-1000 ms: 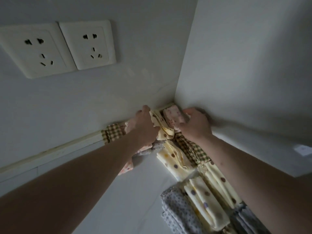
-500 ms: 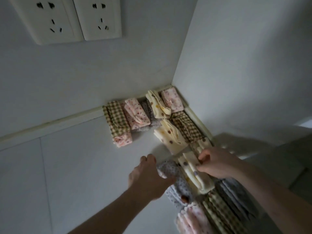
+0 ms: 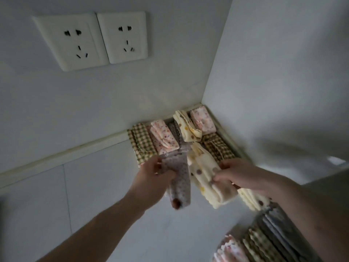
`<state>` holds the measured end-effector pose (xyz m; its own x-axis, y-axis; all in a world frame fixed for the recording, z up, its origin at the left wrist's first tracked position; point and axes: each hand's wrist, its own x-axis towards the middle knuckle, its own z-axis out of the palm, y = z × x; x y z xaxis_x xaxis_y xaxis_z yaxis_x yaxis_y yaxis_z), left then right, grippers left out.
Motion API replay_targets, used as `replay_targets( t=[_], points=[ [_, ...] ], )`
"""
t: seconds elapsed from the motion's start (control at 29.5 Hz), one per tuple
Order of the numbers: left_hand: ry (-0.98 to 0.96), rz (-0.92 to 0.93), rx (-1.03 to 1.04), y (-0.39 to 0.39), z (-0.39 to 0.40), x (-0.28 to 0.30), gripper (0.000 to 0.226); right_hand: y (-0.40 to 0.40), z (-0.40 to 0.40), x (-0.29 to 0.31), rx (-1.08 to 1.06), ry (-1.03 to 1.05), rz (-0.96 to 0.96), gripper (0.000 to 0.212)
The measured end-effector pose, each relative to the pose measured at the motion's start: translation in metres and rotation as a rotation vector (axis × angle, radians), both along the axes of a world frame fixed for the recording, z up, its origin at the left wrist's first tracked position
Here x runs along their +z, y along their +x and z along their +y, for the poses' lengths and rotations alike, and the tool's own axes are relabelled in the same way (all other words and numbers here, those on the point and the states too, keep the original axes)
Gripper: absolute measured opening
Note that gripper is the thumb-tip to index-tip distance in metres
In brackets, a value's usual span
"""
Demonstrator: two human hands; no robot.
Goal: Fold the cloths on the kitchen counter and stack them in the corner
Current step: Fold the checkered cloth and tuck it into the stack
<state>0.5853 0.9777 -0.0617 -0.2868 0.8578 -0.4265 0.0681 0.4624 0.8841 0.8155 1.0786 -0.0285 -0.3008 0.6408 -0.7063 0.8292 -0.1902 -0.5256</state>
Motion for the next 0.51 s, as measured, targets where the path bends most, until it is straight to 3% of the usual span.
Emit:
replay_targets(
  t=[0.1, 0.24, 0.34, 0.51],
  points=[
    [0.067, -0.077, 0.218, -0.048, 0.035, 0.005, 0.018, -0.033, 0.026, 0.005, -0.155, 0.067, 0.253, 0.021],
    [0.03, -0.111, 0.39, -0.095, 0.081, -0.006, 0.04, -0.089, 0.059, -0.008, -0.218, 0.153, 0.366, 0.042],
    [0.008, -0.113, 0.402, -0.111, 0.102, -0.017, 0.039, -0.128, 0.082, -0.023, -0.219, 0.217, 0.304, 0.053],
    [-0.037, 0.136, 0.371, -0.095, 0.107, -0.023, 0.045, -0.165, 0.095, -0.05, -0.018, 0.374, 0.104, 0.039]
  ],
)
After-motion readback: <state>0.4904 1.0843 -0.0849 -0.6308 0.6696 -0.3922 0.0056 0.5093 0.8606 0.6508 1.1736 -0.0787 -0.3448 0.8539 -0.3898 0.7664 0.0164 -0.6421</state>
